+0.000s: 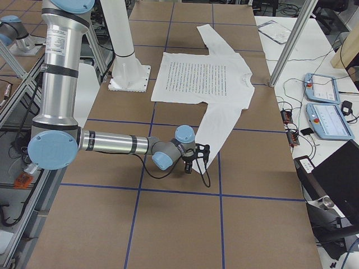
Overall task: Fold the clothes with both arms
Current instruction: 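Lower the right gripper to the cuff of the sleeve nearest it and grasp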
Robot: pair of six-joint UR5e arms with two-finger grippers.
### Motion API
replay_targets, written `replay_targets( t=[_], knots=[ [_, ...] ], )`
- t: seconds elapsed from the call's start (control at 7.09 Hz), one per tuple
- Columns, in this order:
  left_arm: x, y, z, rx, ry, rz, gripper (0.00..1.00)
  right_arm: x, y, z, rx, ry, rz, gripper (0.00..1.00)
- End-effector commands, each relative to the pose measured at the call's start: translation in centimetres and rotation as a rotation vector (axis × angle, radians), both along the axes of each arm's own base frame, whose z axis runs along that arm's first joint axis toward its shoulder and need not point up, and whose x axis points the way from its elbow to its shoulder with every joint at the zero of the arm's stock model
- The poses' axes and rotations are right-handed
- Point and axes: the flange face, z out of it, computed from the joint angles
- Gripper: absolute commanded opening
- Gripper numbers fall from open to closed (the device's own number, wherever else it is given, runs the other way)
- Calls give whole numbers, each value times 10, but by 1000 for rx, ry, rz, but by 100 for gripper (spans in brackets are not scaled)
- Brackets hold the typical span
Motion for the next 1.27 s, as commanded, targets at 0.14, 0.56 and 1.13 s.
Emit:
replay_targets(
  t=[0.14,0.56,1.13],
  knots=[
    [0,-3,0,2,-2,0,100,-2,-1,-3,-12,-9,-4,60],
    [0,-3,-1,2,0,0,100,-2,-1,2,-22,-1,-5,37],
    [0,-4,-2,5,0,0,100,-4,-9,-10,-3,-16,1,0]
  ],
)
